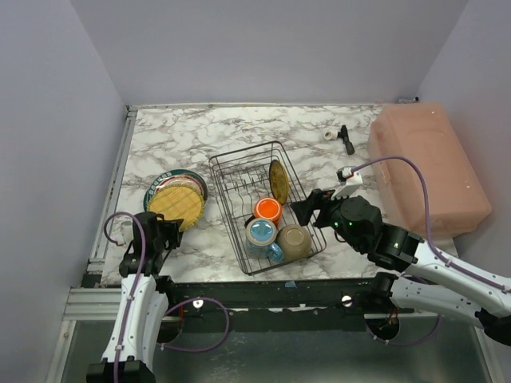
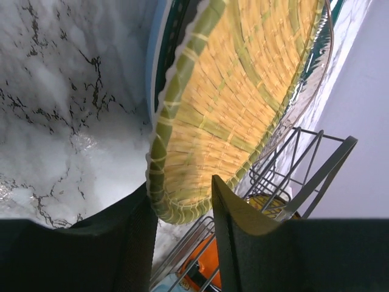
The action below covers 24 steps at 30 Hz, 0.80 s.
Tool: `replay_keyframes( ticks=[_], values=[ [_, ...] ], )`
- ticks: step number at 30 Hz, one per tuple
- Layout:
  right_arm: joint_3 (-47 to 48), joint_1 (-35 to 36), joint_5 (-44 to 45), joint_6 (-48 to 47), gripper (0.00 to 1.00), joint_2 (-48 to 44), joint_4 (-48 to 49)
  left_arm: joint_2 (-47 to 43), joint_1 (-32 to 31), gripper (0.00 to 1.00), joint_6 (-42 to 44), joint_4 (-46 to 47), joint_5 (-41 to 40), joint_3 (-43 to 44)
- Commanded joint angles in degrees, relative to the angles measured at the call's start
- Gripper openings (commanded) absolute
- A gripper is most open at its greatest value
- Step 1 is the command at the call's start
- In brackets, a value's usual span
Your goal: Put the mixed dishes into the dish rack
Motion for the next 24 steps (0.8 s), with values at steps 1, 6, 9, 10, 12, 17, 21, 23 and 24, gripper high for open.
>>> replay_keyframes(
  ticks=[1,6,9,10,12,17,21,23,24],
  values=[
    [0.9,0.4,0.5,-0.6,0.78,-0.3,0.2,-0.7,0.6,0.38,-1.2,2.1,-1.6,-1.6],
    [1.4,0.4,1.9,-1.2,0.78,-1.6,-0.4,-0.7,0.7,0.28,-0.5,2.7,-1.7,-1.4],
    [1.4,0.4,2.1,-1.5,0.78,-2.2,-0.5,-1.4,0.7,0.20,1.1,3.8,0.5,-1.2],
    [1.5,0.4,2.3,-1.5,0.78,-2.4,-0.7,-1.8,0.7,0.16,1.5,3.7,0.9,-0.9],
    [1.7,0.5,2.4,-1.6,0.78,-2.7,-1.0,-2.7,0.7,0.08,2.8,2.9,1.3,0.2],
    [2.2,0.4,2.5,-1.8,0.78,-2.9,-1.0,-4.5,0.6,0.00,6.4,-0.9,0.0,5.1],
    [2.5,0.4,2.3,-1.7,0.78,-2.1,-1.0,-5.0,0.7,0.00,9.8,-1.9,-0.4,9.8],
    [2.6,0.4,2.0,-1.6,0.78,-1.6,-0.9,-5.1,0.6,0.00,12.6,-1.8,-0.4,12.6],
    [2.7,0.4,1.7,-1.4,0.78,-1.3,-0.9,-5.1,0.6,0.00,13.9,-1.7,-0.3,14.5]
  ],
)
